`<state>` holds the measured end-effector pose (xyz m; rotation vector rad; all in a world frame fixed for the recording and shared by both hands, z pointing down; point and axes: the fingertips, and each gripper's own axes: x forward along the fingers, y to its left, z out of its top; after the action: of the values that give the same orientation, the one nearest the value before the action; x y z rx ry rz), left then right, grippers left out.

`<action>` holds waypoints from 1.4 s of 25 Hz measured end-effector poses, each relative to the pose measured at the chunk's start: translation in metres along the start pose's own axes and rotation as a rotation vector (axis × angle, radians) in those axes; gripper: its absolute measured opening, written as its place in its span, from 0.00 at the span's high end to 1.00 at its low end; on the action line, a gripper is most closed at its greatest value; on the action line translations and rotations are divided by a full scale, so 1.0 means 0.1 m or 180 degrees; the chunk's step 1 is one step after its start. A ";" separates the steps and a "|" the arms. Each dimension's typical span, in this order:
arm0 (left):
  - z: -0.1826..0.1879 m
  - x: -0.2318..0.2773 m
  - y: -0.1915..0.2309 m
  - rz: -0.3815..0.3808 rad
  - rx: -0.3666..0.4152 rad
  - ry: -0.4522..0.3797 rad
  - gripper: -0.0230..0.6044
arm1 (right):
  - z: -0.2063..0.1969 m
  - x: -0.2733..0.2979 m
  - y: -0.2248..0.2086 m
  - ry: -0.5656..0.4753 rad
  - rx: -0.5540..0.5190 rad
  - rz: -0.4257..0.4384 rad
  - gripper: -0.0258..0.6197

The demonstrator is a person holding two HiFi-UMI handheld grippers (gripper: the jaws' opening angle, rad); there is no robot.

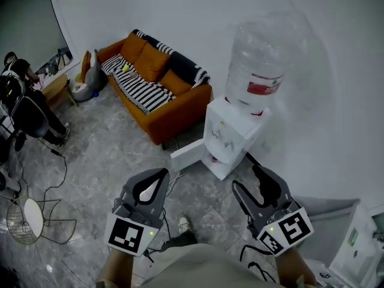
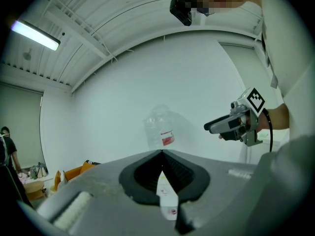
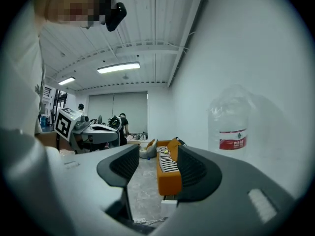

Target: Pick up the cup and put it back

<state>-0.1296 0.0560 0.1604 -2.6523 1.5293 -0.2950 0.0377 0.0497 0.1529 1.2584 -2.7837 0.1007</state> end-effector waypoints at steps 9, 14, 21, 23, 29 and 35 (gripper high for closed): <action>-0.12 0.52 0.90 -0.0158 -0.0003 0.0022 0.96 | 0.06 1.02 -0.22 0.0052 0.0038 -0.0195 0.58; -0.17 0.71 1.14 -0.0190 -0.0032 0.0023 0.96 | 0.02 1.30 -0.34 0.0118 0.0061 -0.0252 0.57; -0.30 0.97 1.21 -0.0149 -0.0102 0.0132 0.96 | -0.12 1.50 -0.63 0.0192 0.0155 -0.0298 0.57; -0.33 1.06 1.23 -0.0108 -0.0128 0.0158 0.96 | -0.17 1.56 -0.74 0.0204 0.0194 -0.0294 0.57; -0.47 1.34 1.20 -0.0010 -0.0184 0.0218 0.96 | -0.31 1.75 -1.02 0.0257 0.0213 -0.0172 0.57; -0.76 1.71 1.26 0.0177 -0.0204 0.0291 0.96 | -0.64 2.02 -1.30 0.0363 0.0270 -0.0024 0.57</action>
<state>-0.1687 -0.1518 0.2382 -2.6739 1.6633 -0.3749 0.0058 -0.1811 0.2414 1.2394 -2.7035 0.2835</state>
